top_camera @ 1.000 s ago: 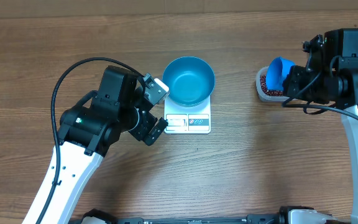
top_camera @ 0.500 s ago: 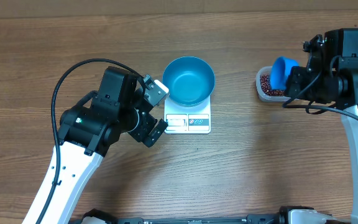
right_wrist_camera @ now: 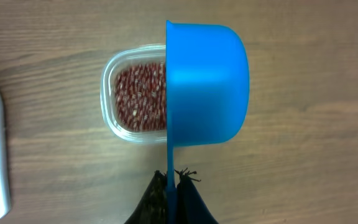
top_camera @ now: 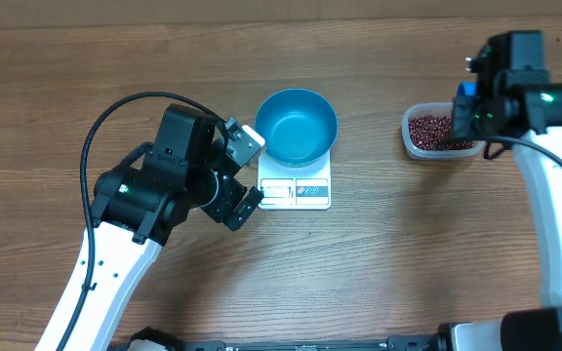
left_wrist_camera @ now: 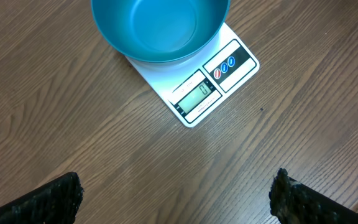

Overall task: Scoop item into bowl and weigh 150g on scale
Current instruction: 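Lower the scoop with the right gripper into the red beans, then drag the scoop through the beans with the right gripper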

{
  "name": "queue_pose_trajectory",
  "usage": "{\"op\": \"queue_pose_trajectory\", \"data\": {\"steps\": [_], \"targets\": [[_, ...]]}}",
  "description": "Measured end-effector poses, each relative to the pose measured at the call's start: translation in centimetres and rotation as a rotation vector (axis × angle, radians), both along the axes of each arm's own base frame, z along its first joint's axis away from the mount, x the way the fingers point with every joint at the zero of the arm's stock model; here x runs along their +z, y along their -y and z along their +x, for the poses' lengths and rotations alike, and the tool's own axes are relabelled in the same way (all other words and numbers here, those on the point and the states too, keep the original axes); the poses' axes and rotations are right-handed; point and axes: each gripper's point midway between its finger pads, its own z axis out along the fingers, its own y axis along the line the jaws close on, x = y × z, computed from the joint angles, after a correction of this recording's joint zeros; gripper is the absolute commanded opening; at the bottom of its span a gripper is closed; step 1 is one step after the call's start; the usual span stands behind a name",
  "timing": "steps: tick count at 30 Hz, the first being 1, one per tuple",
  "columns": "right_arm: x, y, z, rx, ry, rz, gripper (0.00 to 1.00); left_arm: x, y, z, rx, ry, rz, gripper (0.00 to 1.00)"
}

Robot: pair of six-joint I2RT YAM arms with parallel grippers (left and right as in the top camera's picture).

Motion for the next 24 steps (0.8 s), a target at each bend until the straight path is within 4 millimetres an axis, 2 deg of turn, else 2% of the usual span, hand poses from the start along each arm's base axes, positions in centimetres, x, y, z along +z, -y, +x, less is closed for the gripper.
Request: {"op": "queue_pose_trajectory", "data": {"steps": [5, 9, 16, 24], "targets": [[0.0, -1.0, 1.4, 0.038, 0.025, -0.104, 0.04, 0.0, 0.0, 0.0, 0.000, 0.000, 0.000, 1.00], [-0.5, -0.4, 1.5, 0.025, 0.001, -0.171, 0.04, 0.0, 0.0, 0.0, 0.000, 0.000, 0.000, 1.00], [-3.6, 0.3, 1.4, 0.018, -0.092, -0.223, 0.04, 0.0, 0.0, 0.0, 0.000, 0.000, 0.000, 0.99], [-6.6, 0.8, 2.6, 0.013, -0.155, -0.281, 0.04, 0.0, 0.0, 0.0, 0.000, 0.000, 0.000, 1.00]]}}
